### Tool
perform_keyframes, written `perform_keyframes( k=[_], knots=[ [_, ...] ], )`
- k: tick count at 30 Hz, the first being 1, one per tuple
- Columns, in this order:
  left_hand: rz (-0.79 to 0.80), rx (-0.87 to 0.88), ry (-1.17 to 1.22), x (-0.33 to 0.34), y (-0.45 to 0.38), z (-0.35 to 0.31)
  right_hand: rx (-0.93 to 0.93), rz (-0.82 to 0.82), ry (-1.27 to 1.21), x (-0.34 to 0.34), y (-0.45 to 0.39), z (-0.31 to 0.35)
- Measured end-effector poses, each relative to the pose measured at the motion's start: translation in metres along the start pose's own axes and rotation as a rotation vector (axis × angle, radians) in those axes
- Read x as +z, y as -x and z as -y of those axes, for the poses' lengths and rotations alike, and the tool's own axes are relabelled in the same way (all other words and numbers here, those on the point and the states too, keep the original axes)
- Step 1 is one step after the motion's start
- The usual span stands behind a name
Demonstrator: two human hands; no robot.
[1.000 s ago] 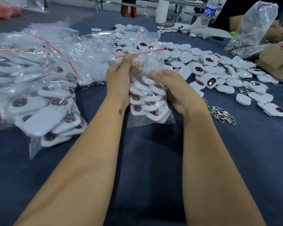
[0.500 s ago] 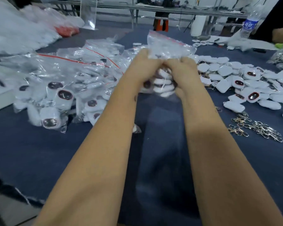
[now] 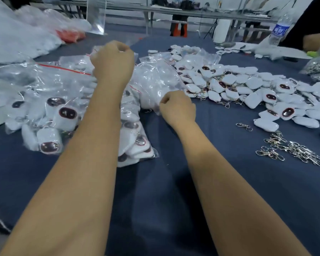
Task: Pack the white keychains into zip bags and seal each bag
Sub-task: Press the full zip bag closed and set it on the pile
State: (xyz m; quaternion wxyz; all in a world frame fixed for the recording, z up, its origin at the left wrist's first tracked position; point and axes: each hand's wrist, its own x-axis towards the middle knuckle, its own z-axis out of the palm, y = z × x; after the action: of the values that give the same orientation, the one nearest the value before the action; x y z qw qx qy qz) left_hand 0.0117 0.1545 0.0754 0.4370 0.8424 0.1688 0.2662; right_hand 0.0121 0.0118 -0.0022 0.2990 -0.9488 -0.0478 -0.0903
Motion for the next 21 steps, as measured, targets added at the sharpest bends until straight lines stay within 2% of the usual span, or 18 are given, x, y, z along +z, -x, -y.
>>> perform_keyframes(
  k=[2, 4, 7, 9, 10, 12, 14, 15, 18, 21],
  knots=[
    [-0.012, 0.068, 0.036, 0.007, 0.007, -0.003, 0.024, -0.013, 0.058, -0.01, 0.003, -0.014],
    [0.076, 0.175, 0.067, 0.015, 0.015, -0.006, 0.02, 0.015, 0.153, -0.022, 0.005, -0.031],
    [0.529, 0.323, -0.134, 0.036, 0.029, -0.011, 0.044, 0.015, 0.196, -0.04, 0.011, -0.056],
    [0.839, 0.314, -0.418, 0.053, 0.042, -0.012, 0.068, 0.012, 0.133, -0.047, 0.015, -0.067],
    [0.906, 0.309, -0.532, 0.062, 0.05, -0.009, 0.076, 0.018, 0.097, -0.05, 0.016, -0.072],
    [0.827, 0.345, -0.589, 0.08, 0.063, -0.001, 0.087, 0.027, -0.014, -0.051, 0.018, -0.082],
    [0.662, 0.372, -0.494, 0.094, 0.076, 0.006, 0.099, -0.004, -0.178, -0.052, 0.019, -0.09],
    [0.633, 0.38, -0.423, 0.098, 0.081, 0.007, 0.117, -0.046, -0.262, -0.052, 0.02, -0.094],
    [0.74, 0.376, -0.253, 0.102, 0.09, 0.0, 0.219, -0.207, -0.517, -0.057, 0.016, -0.103],
    [0.831, 0.341, -0.221, 0.097, 0.089, -0.009, 0.279, -0.191, -0.599, -0.061, 0.012, -0.11]
  ],
)
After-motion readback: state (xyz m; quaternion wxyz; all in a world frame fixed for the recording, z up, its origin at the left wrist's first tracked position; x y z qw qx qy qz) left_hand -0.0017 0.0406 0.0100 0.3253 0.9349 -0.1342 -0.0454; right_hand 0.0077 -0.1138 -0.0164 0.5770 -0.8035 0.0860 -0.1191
